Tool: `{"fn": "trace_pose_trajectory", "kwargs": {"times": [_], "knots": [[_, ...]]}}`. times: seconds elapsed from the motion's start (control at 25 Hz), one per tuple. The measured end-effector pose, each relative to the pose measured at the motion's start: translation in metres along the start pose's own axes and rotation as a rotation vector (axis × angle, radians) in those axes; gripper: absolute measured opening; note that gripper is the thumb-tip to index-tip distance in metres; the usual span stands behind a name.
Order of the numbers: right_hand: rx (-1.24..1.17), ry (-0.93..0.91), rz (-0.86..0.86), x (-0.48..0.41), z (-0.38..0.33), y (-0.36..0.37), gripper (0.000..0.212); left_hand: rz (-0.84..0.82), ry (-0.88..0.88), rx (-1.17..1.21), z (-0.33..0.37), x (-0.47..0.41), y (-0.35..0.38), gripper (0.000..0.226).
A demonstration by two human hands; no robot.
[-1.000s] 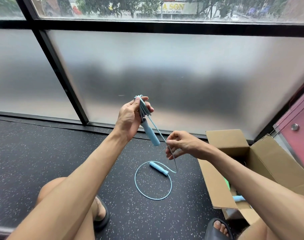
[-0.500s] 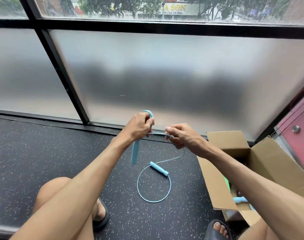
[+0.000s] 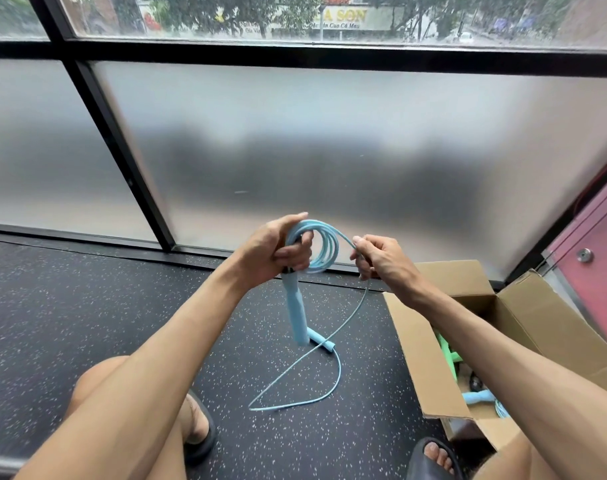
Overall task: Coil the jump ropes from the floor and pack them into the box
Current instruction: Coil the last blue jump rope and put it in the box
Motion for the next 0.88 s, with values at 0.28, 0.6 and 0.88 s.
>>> {"fn": "trace_pose_trajectory", "kwargs": {"times": [0.28, 0.6, 0.88], "knots": [[0.005, 0.212, -0.249, 0.019, 0.028, 0.032, 0.015, 0.365, 0.218, 0.464, 0.028, -0.001, -0.046, 0.033], [0.127, 0.149, -0.436, 0.037, 0.014, 0.056, 0.032, 0.895, 0.550, -0.238, 0.045, 0.017, -0.091, 0.023], [-0.025, 0.073, -0.307, 0.027, -0.010, 0.045, 0.045, 0.566, 0.318, -0.892, 0.013, -0.006, -0.054, 0.019]]}}
Point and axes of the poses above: each hand's wrist, its own x-axis away from the middle knuckle, its own y-axis out of the palm, z = x × y, the point moved 9 cm from there along -x, towards the middle knuckle, and after that the axes turned 11 degrees about z, right-handed, at the moved point
